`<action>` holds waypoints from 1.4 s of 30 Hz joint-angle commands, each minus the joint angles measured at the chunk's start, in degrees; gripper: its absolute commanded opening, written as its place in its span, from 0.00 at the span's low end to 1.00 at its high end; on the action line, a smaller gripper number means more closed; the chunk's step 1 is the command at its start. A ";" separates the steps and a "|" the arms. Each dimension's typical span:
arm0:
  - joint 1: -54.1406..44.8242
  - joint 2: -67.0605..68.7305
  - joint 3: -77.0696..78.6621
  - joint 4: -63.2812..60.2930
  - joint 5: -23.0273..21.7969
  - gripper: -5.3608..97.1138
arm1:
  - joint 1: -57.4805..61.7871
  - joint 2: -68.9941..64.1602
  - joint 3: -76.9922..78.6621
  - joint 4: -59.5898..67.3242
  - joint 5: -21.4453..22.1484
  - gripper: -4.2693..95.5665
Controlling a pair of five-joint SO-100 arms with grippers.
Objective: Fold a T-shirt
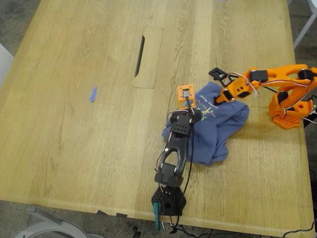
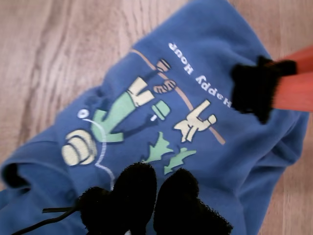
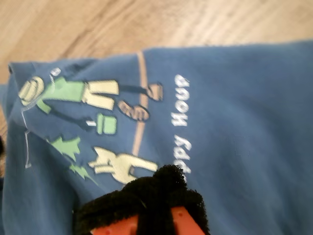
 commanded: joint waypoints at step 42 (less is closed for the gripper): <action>-29.00 17.84 25.49 -7.47 -2.37 0.11 | 0.26 45.00 43.77 11.51 1.93 0.04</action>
